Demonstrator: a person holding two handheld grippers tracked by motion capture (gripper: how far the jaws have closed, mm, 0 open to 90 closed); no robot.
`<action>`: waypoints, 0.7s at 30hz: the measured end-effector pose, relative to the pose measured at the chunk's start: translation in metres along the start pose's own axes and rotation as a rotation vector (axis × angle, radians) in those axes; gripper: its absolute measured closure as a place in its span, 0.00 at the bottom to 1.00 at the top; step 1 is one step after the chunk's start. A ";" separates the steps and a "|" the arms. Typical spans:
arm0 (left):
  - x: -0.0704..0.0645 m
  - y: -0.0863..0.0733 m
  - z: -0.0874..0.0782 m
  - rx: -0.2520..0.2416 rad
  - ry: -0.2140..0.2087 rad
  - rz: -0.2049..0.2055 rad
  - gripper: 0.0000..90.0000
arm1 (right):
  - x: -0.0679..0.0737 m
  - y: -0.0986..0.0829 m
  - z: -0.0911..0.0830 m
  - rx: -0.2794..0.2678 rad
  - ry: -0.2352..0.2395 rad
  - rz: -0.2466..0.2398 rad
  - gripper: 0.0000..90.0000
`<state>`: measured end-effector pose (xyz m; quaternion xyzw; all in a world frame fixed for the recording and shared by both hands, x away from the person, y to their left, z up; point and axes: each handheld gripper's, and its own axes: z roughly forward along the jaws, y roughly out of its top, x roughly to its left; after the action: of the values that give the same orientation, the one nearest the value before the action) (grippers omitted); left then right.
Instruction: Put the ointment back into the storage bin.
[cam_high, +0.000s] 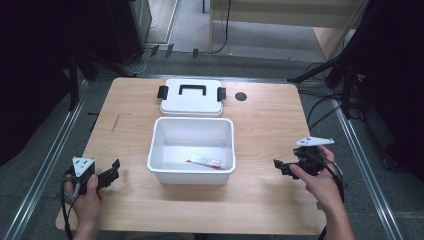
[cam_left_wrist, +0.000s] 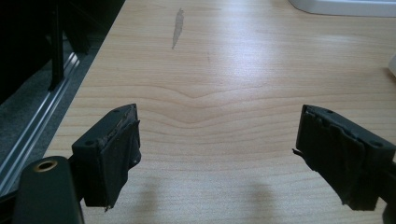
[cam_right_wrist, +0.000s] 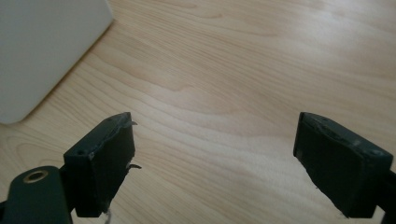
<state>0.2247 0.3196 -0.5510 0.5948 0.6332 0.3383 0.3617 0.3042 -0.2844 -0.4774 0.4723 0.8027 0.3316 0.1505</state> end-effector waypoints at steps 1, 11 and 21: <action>0.000 0.000 0.000 0.000 0.000 0.000 0.16 | -0.003 -0.008 0.001 -0.013 0.000 0.019 0.14; -0.002 0.000 0.000 -0.004 0.003 0.009 0.16 | -0.012 -0.069 -0.002 -0.142 -0.028 0.078 0.14; -0.003 0.000 0.000 -0.003 0.005 0.020 0.16 | -0.027 -0.108 -0.018 -0.271 0.043 0.198 0.15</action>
<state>0.2247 0.3171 -0.5511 0.5997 0.6276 0.3442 0.3577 0.2367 -0.3509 -0.5392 0.5174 0.7032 0.4598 0.1621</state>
